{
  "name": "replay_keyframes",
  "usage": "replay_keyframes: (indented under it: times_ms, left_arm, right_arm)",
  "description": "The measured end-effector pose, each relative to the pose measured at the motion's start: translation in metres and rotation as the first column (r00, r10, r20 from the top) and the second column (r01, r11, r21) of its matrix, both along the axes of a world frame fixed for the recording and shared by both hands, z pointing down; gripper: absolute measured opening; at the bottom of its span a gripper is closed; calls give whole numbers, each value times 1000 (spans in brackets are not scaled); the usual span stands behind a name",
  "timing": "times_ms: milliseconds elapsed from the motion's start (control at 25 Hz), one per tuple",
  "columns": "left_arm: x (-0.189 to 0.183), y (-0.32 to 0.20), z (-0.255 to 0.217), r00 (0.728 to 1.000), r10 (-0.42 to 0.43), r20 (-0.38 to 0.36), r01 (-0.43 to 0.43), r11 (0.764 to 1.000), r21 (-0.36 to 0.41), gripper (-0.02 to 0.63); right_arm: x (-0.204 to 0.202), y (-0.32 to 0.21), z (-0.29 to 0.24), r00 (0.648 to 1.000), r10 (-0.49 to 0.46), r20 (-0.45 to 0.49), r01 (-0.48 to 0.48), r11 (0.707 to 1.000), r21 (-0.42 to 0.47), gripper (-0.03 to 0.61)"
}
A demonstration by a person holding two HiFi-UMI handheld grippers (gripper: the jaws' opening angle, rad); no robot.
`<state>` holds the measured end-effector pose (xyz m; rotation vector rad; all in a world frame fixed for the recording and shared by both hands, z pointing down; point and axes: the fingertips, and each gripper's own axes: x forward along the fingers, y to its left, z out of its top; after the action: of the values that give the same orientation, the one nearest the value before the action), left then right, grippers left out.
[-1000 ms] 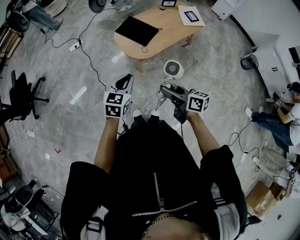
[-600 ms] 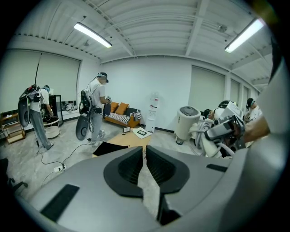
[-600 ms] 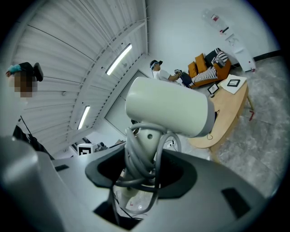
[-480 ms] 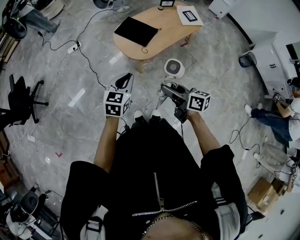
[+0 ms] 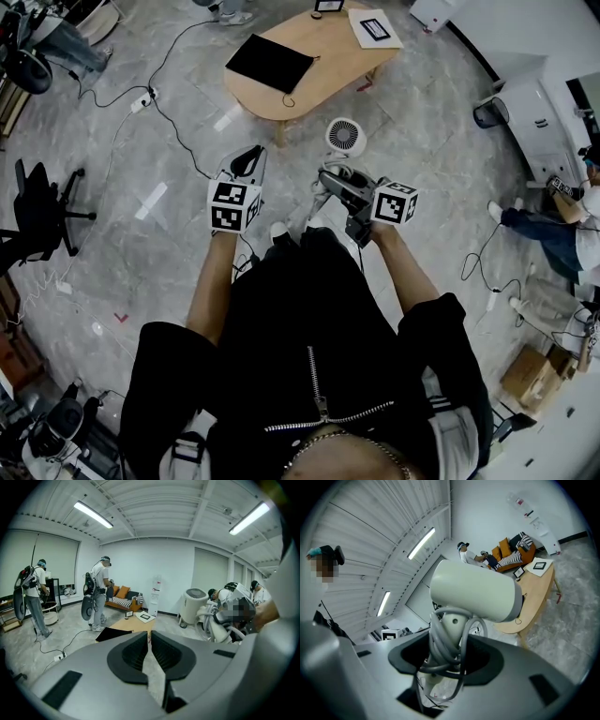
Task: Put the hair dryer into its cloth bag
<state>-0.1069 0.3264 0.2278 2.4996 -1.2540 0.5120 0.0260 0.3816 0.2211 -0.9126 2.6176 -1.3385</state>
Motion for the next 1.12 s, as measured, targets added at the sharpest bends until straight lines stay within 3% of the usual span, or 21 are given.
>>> replay_keyframes:
  times_ms: [560, 1120]
  left_arm:
    - [13, -31, 14, 1000, 27, -6, -27, 999, -37, 35]
    - [30, -112, 18, 1000, -17, 8, 17, 999, -51, 35]
  right_arm:
    - [5, -26, 9, 1000, 11, -30, -11, 1000, -4, 221]
    - [23, -115, 14, 999, -40, -8, 39, 999, -7, 221]
